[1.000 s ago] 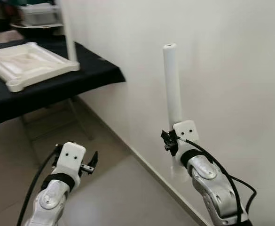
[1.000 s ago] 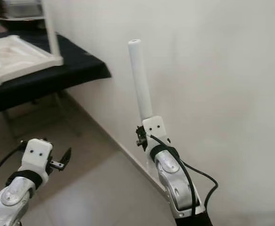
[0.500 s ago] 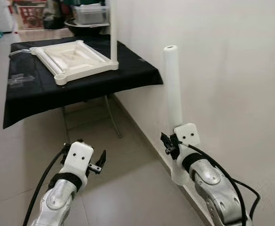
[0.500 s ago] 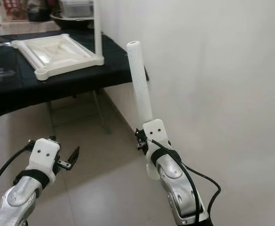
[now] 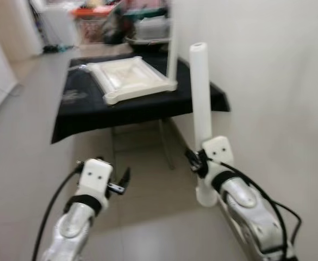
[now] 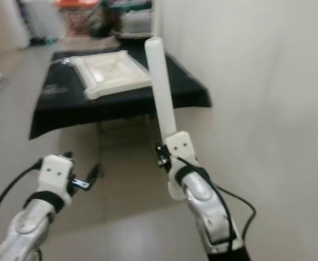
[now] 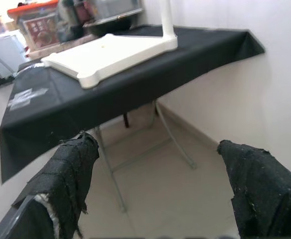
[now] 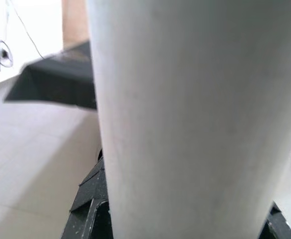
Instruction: Building children table
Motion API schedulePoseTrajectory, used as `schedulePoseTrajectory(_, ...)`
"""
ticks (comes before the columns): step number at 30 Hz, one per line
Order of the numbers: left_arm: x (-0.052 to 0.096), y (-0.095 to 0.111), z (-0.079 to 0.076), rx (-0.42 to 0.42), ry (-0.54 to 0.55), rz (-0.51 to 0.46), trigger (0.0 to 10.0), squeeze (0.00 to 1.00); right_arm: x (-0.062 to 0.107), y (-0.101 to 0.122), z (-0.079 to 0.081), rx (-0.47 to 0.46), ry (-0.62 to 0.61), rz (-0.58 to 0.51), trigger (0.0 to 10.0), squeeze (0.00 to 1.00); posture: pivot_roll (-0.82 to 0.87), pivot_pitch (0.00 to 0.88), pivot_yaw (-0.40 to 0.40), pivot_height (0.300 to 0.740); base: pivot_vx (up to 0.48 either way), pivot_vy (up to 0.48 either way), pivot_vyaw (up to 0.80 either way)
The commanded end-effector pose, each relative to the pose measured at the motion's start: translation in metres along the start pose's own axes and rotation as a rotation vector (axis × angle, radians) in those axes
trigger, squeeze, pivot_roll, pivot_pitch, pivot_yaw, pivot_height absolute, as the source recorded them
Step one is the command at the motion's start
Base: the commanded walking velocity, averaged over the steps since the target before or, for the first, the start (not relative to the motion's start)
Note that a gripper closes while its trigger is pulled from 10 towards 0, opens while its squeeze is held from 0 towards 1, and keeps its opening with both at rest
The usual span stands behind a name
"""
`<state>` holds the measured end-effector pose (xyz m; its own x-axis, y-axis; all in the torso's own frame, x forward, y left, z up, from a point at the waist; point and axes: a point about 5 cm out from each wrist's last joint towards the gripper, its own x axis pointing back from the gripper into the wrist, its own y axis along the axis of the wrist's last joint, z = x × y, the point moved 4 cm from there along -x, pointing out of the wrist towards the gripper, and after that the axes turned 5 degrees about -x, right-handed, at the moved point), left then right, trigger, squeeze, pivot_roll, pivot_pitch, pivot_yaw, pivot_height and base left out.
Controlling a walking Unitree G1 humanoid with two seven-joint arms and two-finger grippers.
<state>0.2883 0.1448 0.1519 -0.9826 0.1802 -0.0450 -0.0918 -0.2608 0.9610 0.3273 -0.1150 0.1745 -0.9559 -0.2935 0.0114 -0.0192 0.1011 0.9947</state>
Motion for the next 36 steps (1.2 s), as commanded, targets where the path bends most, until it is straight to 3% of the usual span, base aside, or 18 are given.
schedulePoseTrajectory(1, -0.001, -0.002, 0.000, 0.004, -0.002, 0.007, 10.0, 0.00, -0.003, 0.009, 0.003, -0.010, 0.016, -0.033, 10.0, 0.00, 0.02, 0.000, -0.080, 0.740, 0.341, 0.000, 0.80)
schedulePoseTrajectory(7, -0.003, 0.000, 0.000, 0.003, -0.002, -0.001, 10.0, 0.00, -0.006, 0.014, -0.004, -0.071, -0.020, -0.061, 10.0, 0.00, 0.02, 0.000, -0.093, 0.740, 0.342, 0.000, 0.27)
schedulePoseTrajectory(17, -0.006, 0.002, -0.003, 0.013, -0.005, -0.010, 10.0, 0.00, -0.011, 0.021, -0.007, -0.083, -0.022, -0.078, 10.0, 0.00, 0.02, 0.000, -0.096, 0.740, 0.339, 0.000, 0.00)
schedulePoseTrajectory(36, -0.008, 0.005, 0.003, -0.004, -0.004, -0.029, 10.0, 0.00, -0.032, 0.053, -0.001, -0.156, 0.023, -0.156, 10.0, 0.00, 0.04, 0.000, -0.105, 0.740, 0.340, 0.000, 0.00)
